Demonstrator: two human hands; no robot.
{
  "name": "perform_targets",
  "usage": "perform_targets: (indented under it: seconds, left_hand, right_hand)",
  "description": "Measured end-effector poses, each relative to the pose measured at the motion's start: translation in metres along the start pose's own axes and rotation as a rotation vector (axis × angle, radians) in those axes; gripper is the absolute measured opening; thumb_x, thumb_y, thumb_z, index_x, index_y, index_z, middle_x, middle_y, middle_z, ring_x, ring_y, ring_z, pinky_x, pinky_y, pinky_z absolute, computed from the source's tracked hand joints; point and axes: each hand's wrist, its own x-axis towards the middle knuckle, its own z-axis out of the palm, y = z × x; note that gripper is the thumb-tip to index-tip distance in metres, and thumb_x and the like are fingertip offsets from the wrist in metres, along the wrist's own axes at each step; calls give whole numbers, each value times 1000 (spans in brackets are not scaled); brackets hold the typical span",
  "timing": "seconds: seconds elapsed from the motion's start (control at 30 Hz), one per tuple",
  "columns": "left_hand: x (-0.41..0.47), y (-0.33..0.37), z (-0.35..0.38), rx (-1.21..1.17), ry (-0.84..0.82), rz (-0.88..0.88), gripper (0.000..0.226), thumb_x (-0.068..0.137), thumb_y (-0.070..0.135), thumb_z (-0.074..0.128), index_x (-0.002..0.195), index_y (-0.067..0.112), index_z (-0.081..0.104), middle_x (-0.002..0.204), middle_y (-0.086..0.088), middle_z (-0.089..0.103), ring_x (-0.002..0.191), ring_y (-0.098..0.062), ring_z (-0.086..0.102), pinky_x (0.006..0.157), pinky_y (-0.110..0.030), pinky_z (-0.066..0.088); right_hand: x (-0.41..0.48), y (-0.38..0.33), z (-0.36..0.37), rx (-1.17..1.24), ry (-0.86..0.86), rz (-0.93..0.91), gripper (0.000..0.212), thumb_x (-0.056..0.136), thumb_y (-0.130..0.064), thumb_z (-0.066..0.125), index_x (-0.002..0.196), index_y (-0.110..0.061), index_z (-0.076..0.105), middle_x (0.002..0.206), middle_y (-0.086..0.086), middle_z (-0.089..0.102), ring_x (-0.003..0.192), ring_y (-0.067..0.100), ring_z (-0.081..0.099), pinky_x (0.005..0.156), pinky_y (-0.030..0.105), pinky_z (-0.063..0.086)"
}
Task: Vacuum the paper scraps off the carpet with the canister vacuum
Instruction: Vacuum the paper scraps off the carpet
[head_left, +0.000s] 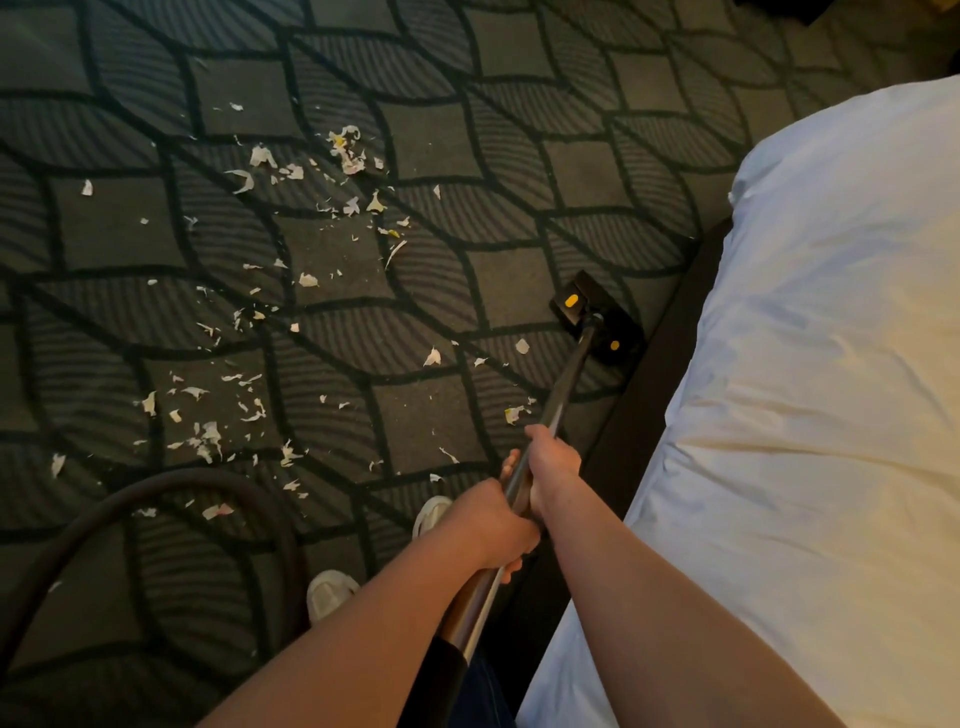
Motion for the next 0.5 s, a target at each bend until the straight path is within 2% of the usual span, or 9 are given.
perform_targets:
  seconds: [0.1, 0.27, 0.4, 0.5]
  left_hand:
    - [-5, -3, -4, 3, 8, -8, 26, 89, 15, 63, 111, 19, 50, 98, -7, 66, 68, -14, 59, 70, -31, 57]
    - [-22, -20, -14, 13, 12, -42, 21, 88, 14, 63, 105, 17, 51, 88, -7, 64, 64, -13, 58, 68, -31, 57]
    - [-37, -36, -23, 20, -5, -51, 20, 86, 11, 62, 105, 10, 58, 83, -8, 63, 58, -14, 57, 60, -29, 55]
    - [-50, -49, -30, 26, -1, -71, 18, 86, 9, 61, 102, 12, 54, 79, -7, 61, 58, -14, 56, 56, -27, 53]
  right_hand:
    - [-6, 2, 3, 3, 6, -2, 33, 98, -23, 57, 128, -11, 53, 82, 9, 56, 63, 16, 54, 52, 28, 47]
    - [-24, 20, 15, -15, 7, 22, 33, 98, -23, 57, 127, -9, 52, 84, 9, 56, 64, 16, 54, 53, 28, 49]
    - [-38, 35, 25, -11, 14, 49, 33, 97, -26, 58, 125, -10, 53, 87, 10, 58, 65, 16, 55, 51, 27, 48]
    - [-50, 49, 33, -21, 17, 47, 30, 97, -24, 59, 122, -8, 54, 85, 10, 57, 65, 16, 55, 52, 28, 48]
